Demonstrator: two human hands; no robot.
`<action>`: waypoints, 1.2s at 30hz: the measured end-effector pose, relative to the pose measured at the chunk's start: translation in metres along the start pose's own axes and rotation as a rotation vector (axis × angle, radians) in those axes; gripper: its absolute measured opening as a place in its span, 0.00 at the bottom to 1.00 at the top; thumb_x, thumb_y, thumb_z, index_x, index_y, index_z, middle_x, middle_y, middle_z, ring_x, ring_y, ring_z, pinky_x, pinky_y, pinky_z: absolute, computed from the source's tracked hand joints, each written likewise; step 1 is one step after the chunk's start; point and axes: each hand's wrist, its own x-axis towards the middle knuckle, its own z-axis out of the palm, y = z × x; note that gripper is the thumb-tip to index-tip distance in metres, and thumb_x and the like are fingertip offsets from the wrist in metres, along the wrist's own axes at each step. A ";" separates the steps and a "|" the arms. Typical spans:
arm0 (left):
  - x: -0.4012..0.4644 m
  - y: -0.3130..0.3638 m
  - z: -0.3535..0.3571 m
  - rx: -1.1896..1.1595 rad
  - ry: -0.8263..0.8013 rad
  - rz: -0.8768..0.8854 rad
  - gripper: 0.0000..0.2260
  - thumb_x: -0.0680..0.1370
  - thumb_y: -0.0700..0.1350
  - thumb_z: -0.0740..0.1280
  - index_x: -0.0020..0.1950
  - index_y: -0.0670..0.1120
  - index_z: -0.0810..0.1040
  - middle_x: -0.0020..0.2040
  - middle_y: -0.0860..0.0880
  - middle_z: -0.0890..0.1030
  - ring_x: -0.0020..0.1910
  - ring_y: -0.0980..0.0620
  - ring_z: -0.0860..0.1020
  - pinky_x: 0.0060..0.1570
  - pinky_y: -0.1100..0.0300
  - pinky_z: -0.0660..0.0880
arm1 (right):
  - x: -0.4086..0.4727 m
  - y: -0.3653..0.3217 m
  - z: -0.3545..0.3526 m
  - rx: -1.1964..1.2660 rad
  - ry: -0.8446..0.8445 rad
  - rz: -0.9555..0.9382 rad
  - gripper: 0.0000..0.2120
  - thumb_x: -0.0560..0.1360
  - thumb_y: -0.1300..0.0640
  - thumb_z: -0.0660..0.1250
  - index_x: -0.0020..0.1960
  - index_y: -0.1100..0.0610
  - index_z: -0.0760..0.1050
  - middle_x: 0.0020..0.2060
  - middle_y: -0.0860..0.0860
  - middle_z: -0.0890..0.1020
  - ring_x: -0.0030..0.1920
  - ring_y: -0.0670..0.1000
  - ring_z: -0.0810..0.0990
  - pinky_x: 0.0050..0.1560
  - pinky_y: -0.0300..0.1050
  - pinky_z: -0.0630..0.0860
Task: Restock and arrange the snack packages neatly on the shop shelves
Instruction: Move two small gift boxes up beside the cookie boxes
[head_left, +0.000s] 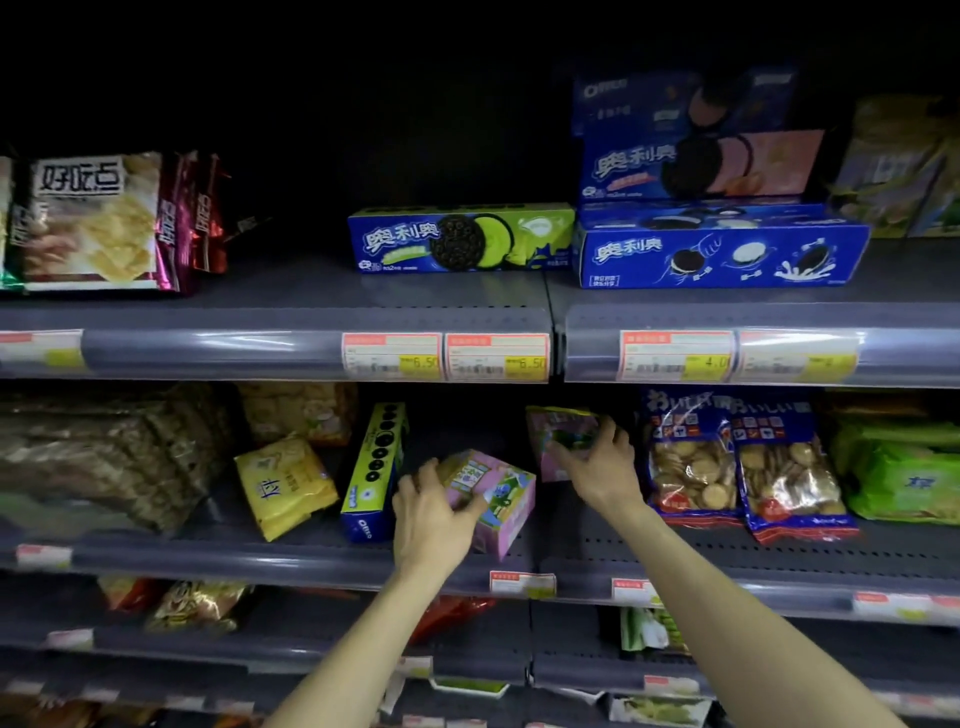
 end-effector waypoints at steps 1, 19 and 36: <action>0.000 -0.001 0.002 0.002 -0.027 -0.034 0.37 0.73 0.57 0.70 0.76 0.43 0.59 0.69 0.39 0.66 0.69 0.39 0.64 0.64 0.49 0.65 | 0.002 -0.002 0.003 -0.002 -0.006 0.023 0.44 0.72 0.43 0.69 0.76 0.64 0.51 0.70 0.65 0.61 0.70 0.66 0.59 0.68 0.56 0.61; 0.032 -0.013 -0.005 -0.203 -0.266 -0.037 0.40 0.72 0.46 0.74 0.78 0.47 0.54 0.72 0.44 0.63 0.70 0.45 0.67 0.66 0.54 0.65 | -0.011 0.010 0.000 -0.090 -0.012 0.059 0.48 0.68 0.42 0.72 0.75 0.64 0.52 0.67 0.62 0.65 0.68 0.64 0.64 0.62 0.55 0.68; 0.030 -0.007 0.018 -0.528 -0.350 -0.145 0.31 0.73 0.43 0.73 0.73 0.52 0.64 0.55 0.53 0.78 0.55 0.51 0.78 0.53 0.58 0.74 | -0.021 0.030 -0.012 0.151 -0.142 0.205 0.38 0.63 0.38 0.75 0.61 0.60 0.65 0.56 0.56 0.76 0.56 0.58 0.76 0.50 0.48 0.74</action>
